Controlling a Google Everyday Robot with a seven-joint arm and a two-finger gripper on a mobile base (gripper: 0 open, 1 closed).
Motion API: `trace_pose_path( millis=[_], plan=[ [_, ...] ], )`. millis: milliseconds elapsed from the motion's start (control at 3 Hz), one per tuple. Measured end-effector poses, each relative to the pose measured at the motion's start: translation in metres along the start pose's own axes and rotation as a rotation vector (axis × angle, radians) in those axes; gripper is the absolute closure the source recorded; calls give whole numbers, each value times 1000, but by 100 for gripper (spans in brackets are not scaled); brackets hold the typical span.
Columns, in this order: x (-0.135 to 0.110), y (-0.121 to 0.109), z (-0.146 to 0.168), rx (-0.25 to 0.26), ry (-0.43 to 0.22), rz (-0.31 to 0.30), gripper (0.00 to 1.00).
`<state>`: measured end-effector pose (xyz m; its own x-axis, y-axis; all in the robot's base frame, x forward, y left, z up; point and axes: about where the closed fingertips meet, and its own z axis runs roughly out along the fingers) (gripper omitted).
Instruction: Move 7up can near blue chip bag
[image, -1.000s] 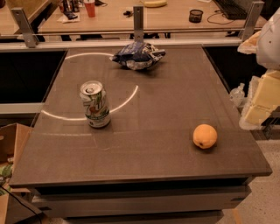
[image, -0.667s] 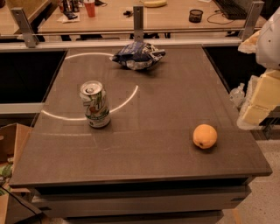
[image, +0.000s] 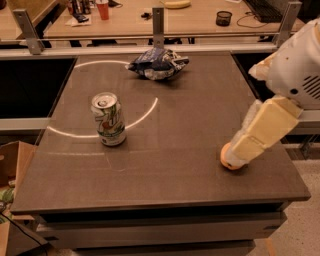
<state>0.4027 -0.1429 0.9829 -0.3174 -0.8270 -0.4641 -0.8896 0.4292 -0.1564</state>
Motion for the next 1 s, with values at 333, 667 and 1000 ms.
trace_pose_path(
  millis=[333,667,1000],
  plan=[
    [-24,27,10,-19,-139,102,0],
    [-32,46,25,3,-274,167,0],
    [-38,45,41,61,-405,160,0]
  ],
)
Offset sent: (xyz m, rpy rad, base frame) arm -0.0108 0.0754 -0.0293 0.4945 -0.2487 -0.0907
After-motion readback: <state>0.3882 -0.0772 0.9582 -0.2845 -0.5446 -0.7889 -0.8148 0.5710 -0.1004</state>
